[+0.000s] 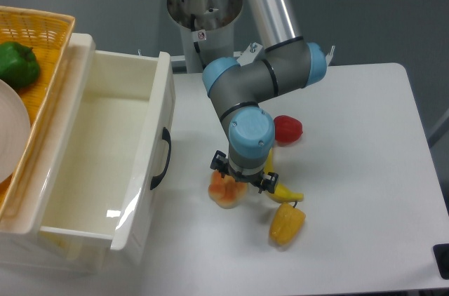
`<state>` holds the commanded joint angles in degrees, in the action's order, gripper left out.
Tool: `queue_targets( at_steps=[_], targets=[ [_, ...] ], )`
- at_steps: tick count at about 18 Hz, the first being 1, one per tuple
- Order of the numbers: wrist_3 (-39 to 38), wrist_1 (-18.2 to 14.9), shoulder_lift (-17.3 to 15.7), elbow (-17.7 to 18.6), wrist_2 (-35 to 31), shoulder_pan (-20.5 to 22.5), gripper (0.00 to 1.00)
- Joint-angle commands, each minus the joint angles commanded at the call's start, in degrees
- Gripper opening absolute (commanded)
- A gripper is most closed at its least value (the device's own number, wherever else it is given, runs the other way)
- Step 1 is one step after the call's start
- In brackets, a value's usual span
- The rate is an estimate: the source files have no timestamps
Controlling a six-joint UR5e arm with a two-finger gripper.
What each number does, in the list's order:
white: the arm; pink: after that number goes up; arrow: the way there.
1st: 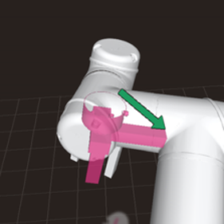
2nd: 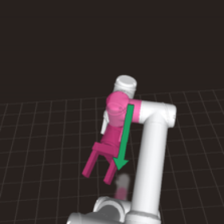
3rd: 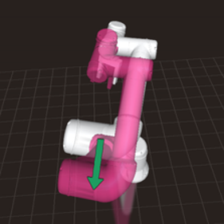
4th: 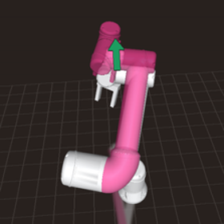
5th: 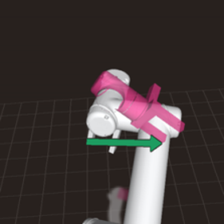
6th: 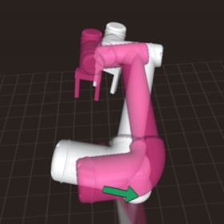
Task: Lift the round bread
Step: 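Lower the open gripper down over the orange round bread bun, then close the gripper on the bread bun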
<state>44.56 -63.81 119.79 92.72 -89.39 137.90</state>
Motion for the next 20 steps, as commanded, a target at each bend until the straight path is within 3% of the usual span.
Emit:
queue_targets(
  at_steps=[20],
  targets=[
    [-2.1,0.0,1.3,0.1,0.3,-1.3,1.00]
  ],
)
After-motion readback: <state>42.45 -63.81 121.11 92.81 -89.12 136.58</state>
